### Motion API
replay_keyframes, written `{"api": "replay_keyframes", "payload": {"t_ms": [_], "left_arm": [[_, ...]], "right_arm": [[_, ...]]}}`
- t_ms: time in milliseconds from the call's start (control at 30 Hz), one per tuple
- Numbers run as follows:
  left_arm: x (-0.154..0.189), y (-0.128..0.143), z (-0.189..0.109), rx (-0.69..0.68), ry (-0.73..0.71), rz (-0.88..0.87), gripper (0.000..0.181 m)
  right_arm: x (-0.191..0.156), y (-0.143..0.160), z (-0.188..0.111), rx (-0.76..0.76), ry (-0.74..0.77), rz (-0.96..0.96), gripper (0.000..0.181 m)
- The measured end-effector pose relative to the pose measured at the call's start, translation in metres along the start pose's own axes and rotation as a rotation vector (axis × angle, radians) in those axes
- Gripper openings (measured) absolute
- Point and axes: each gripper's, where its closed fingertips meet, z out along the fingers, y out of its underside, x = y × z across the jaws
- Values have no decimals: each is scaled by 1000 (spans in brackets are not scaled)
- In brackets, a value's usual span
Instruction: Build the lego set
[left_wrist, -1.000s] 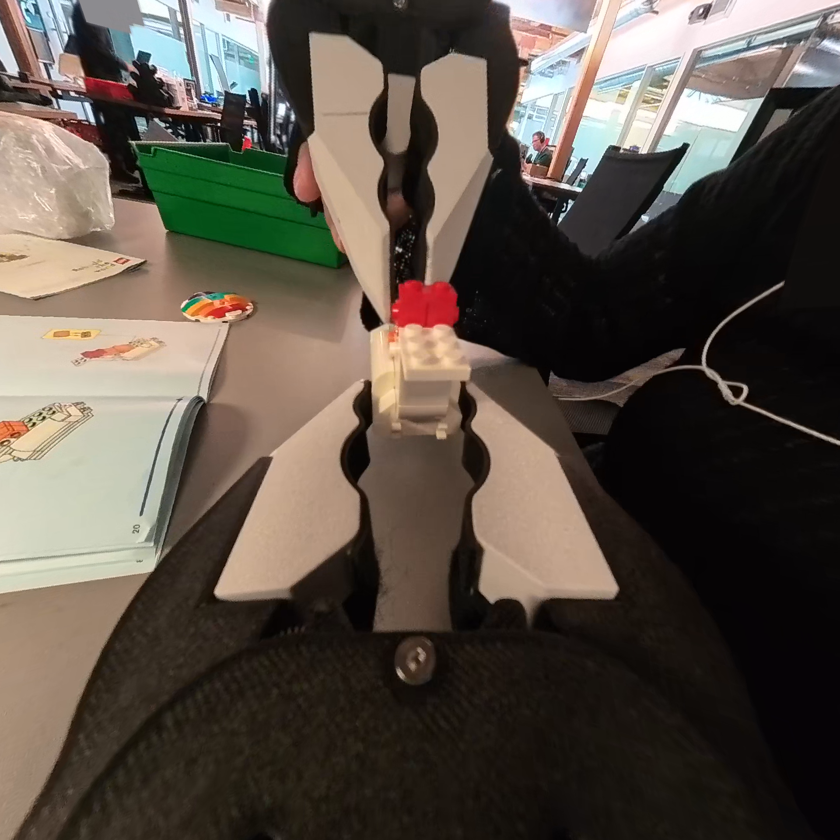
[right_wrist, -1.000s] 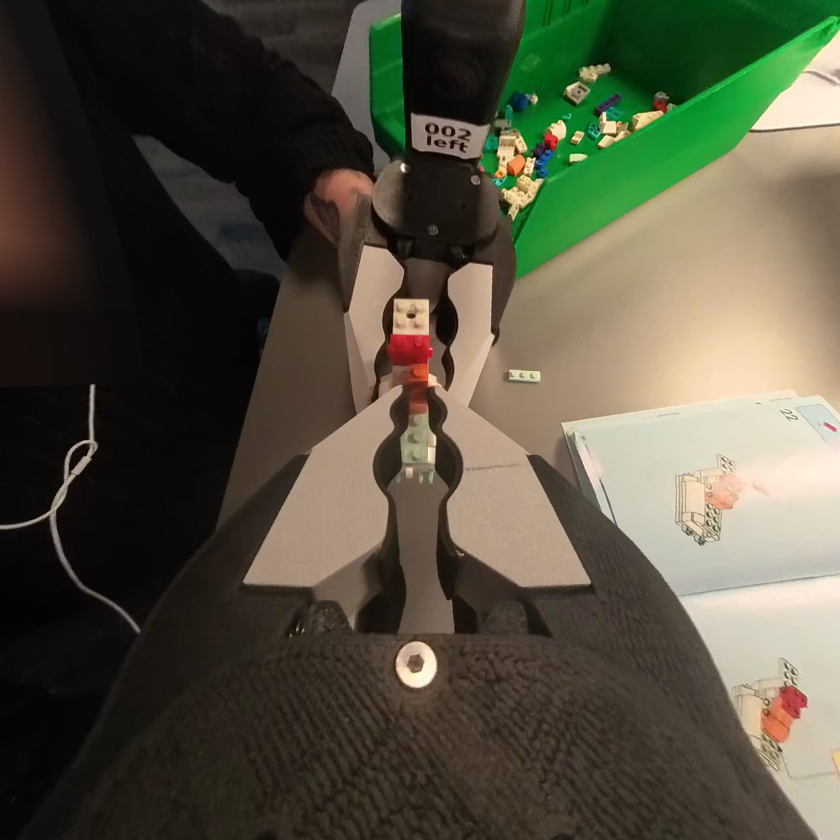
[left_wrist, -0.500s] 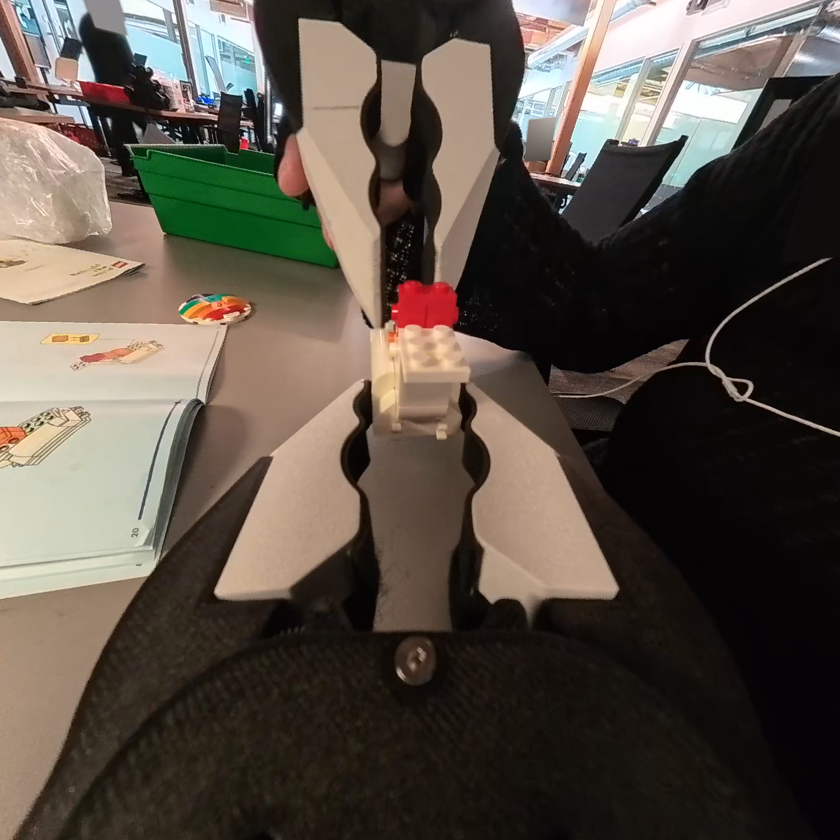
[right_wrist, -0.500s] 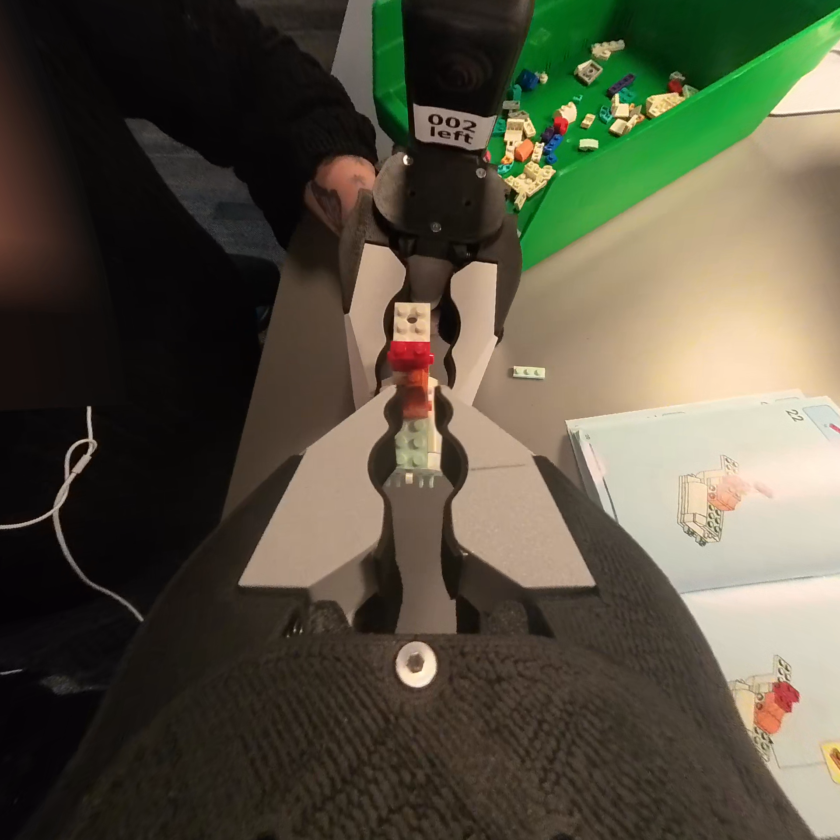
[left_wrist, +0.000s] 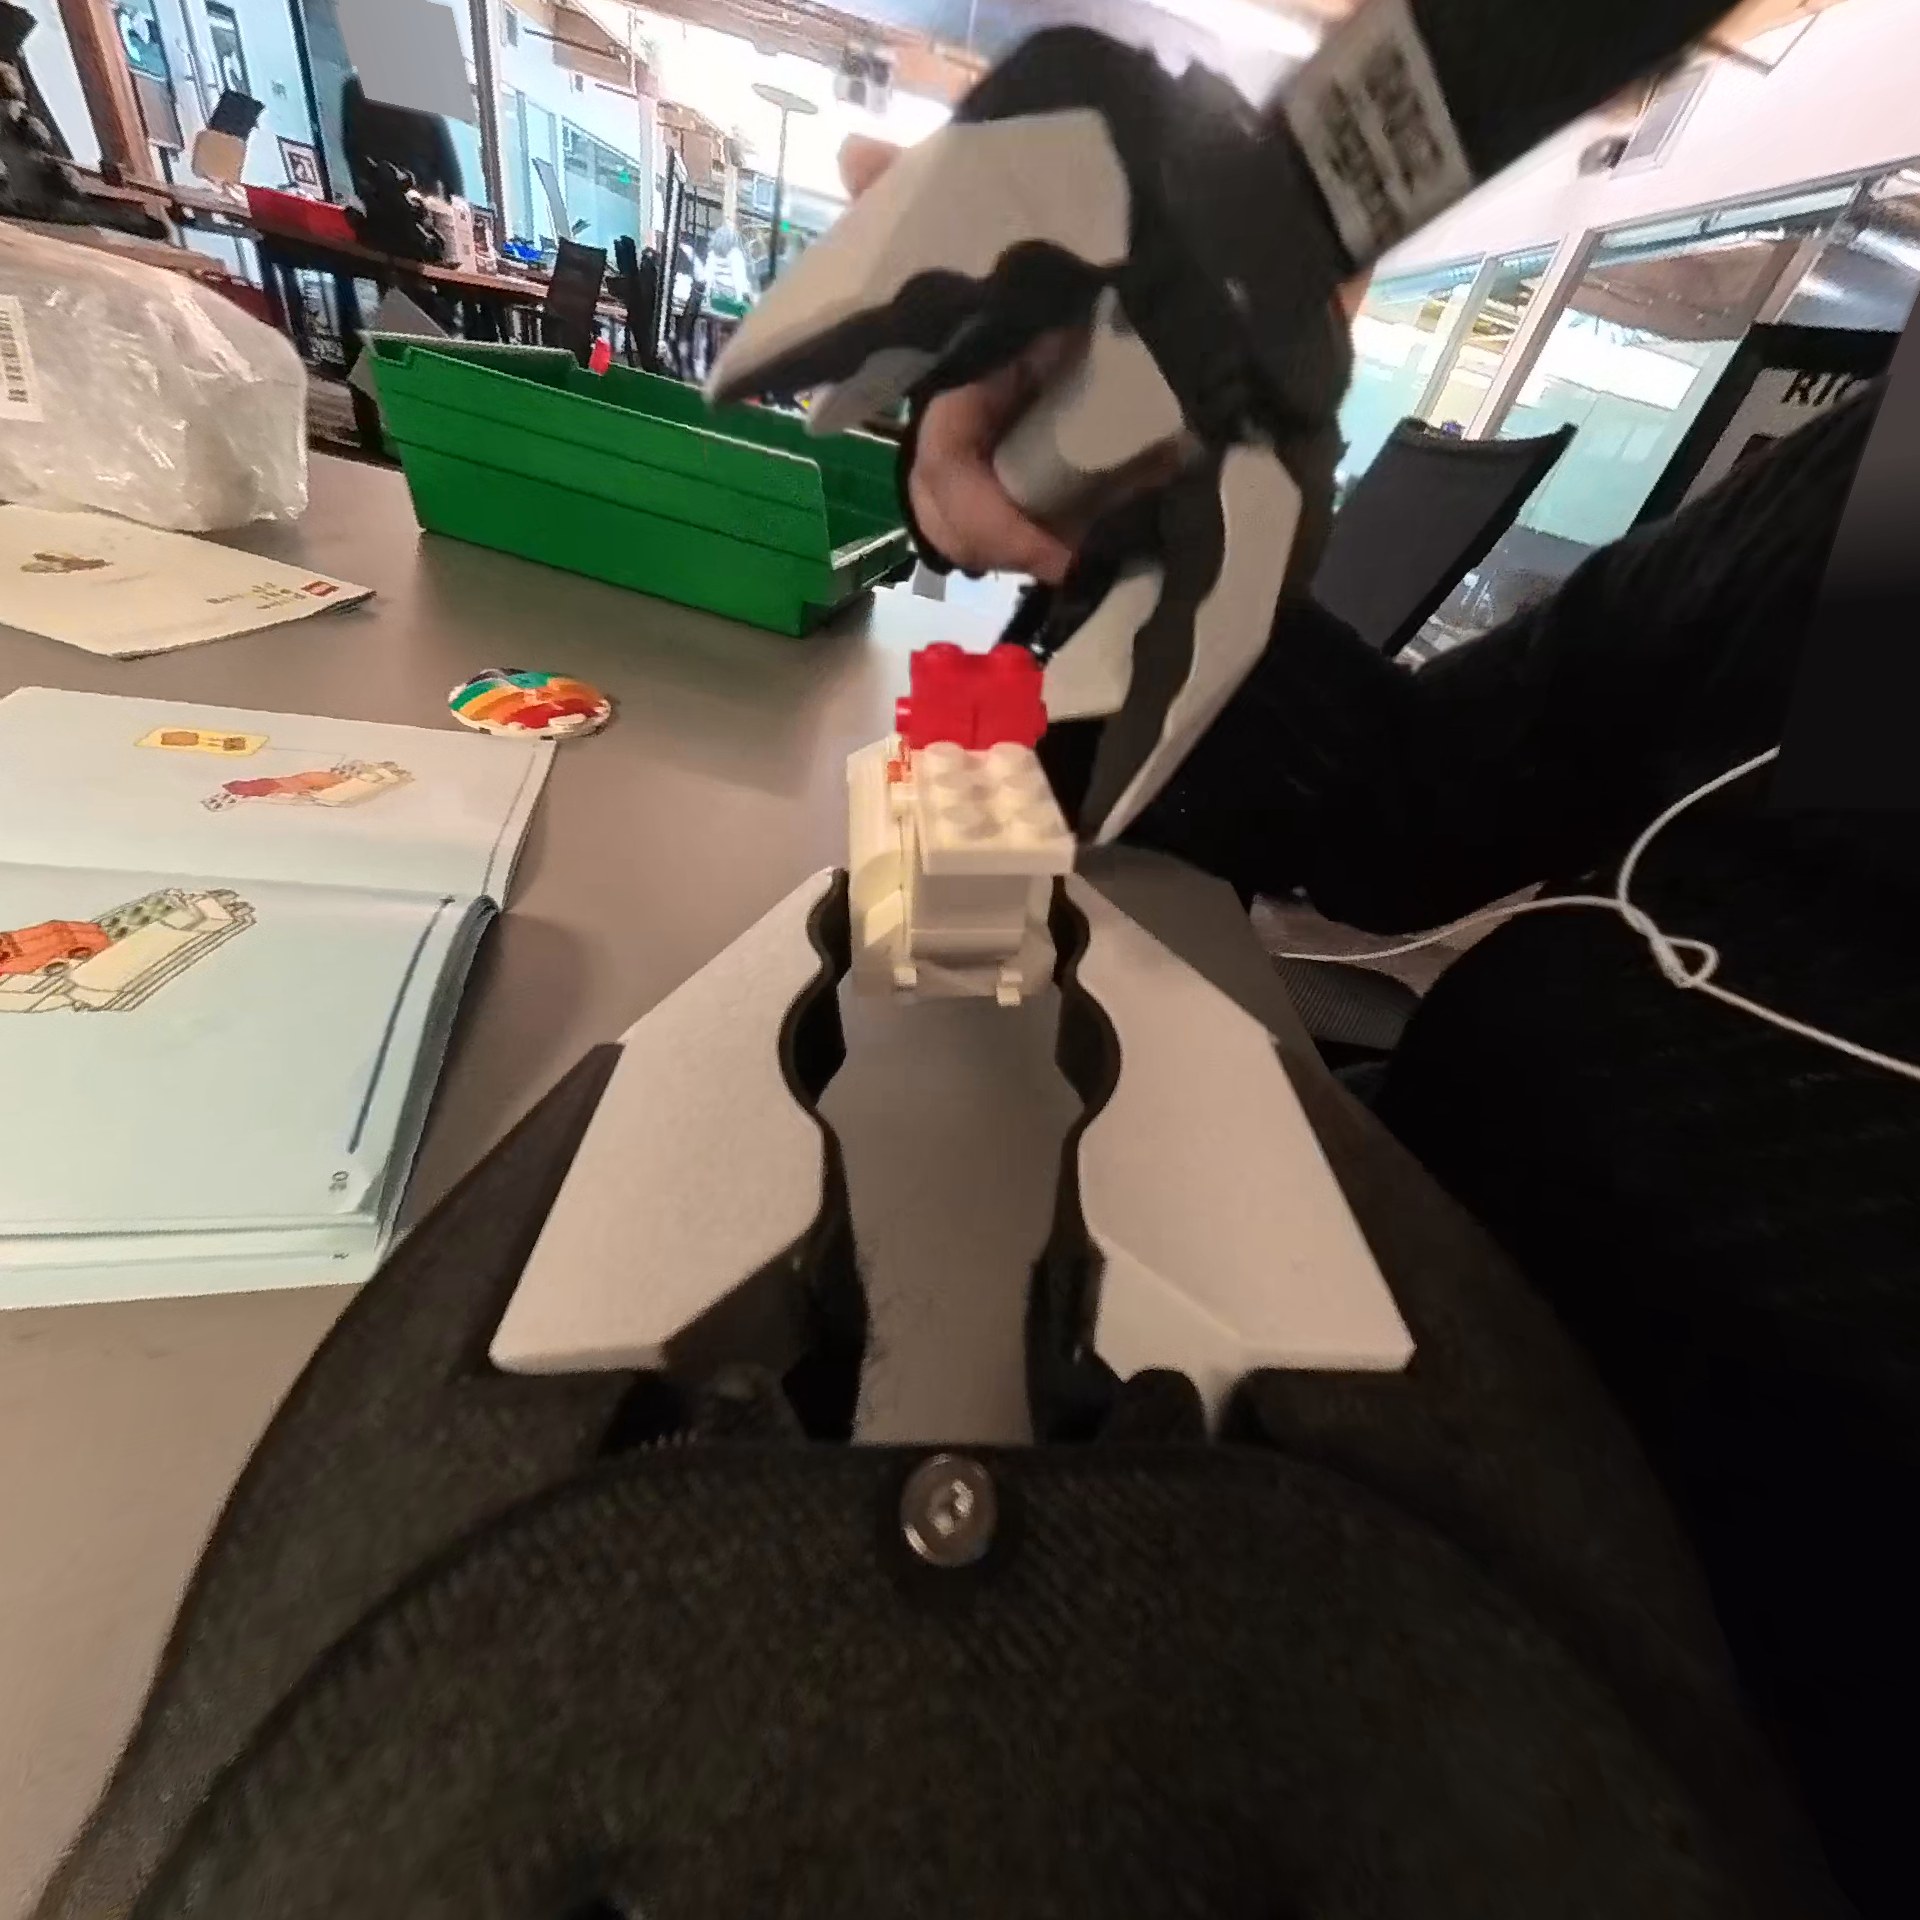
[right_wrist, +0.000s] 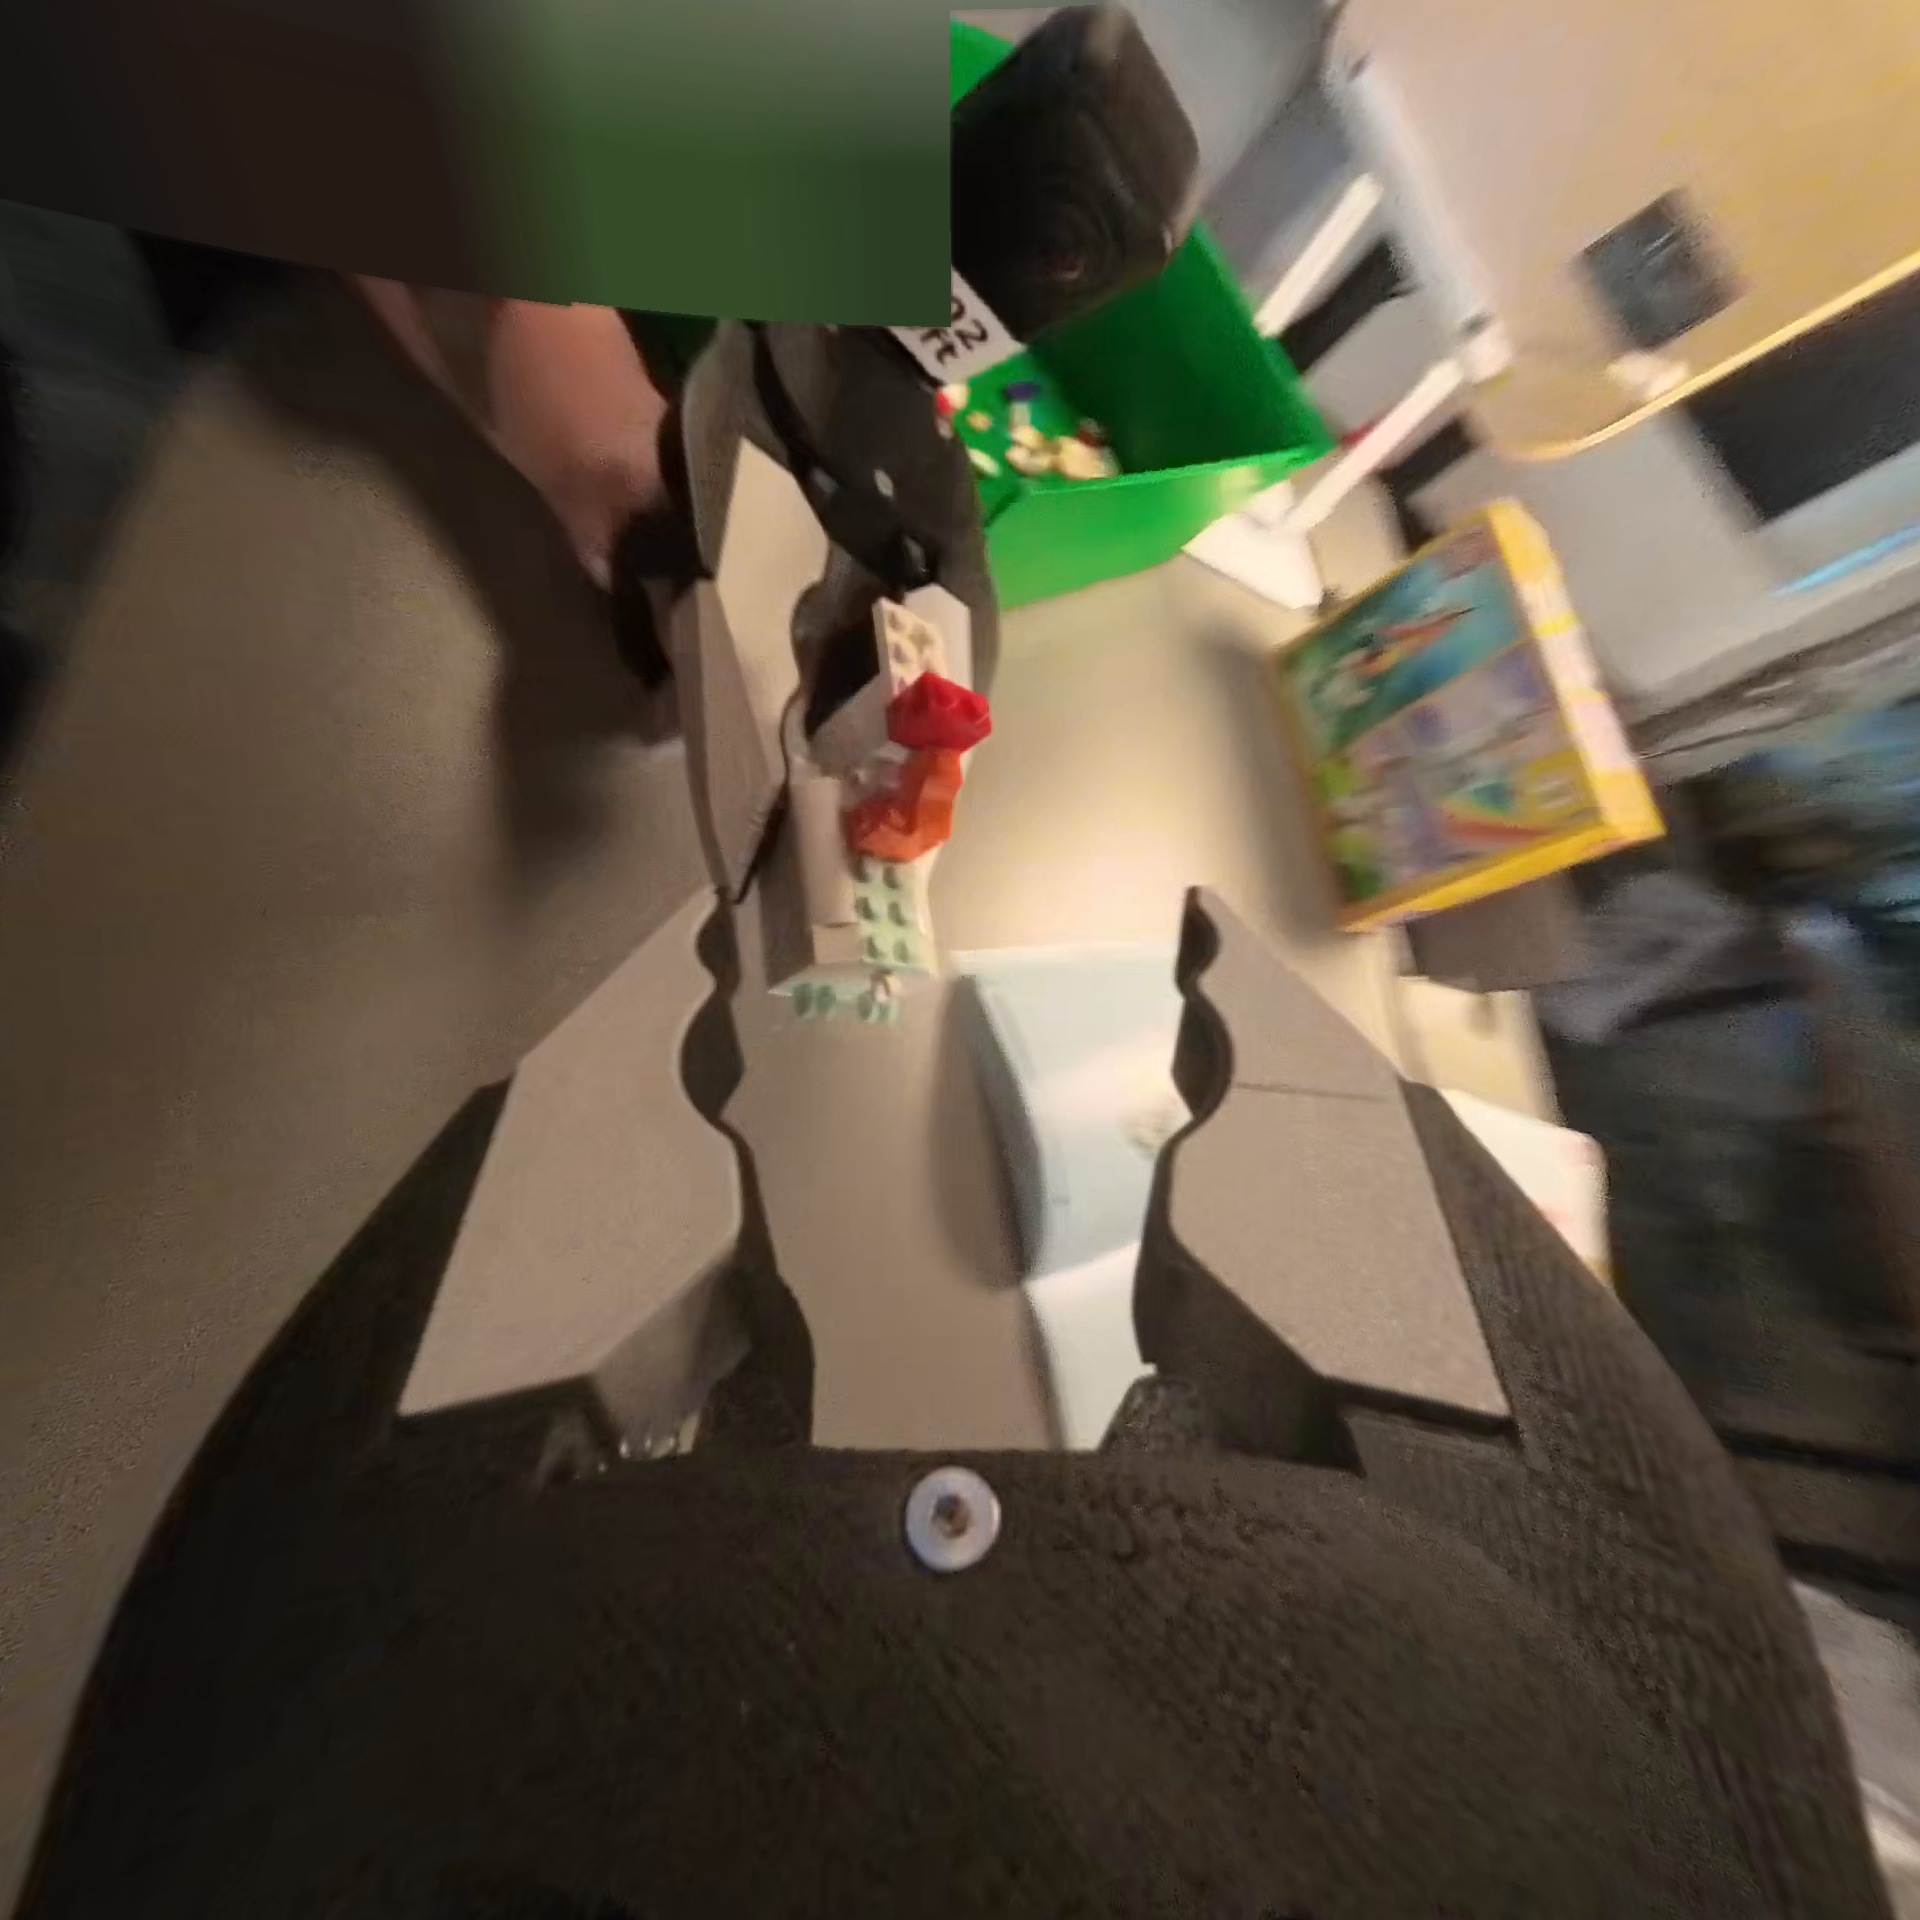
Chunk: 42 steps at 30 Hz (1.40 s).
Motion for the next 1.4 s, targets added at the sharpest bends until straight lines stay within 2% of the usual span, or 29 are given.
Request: {"api": "replay_keyframes", "payload": {"t_ms": [67,233,467,633,1400], "left_arm": [[-3,-2,-1,14,-6,-28,36],[-8,-4,-3,33,-13,-91,36],[-9,-2,-3,27,-16,-114,36],[-11,-2,-3,29,-20,-130,36],[-10,9,1,-52,-17,-165,36]], "right_arm": [[1,2,4,-48,139,-167,93],[-1,8,24,-223,345,-499,92],[7,4,40,-288,474,-643,66],[8,8,43,-296,481,-628,57],[3,21,50,-333,478,-586,53]]}}
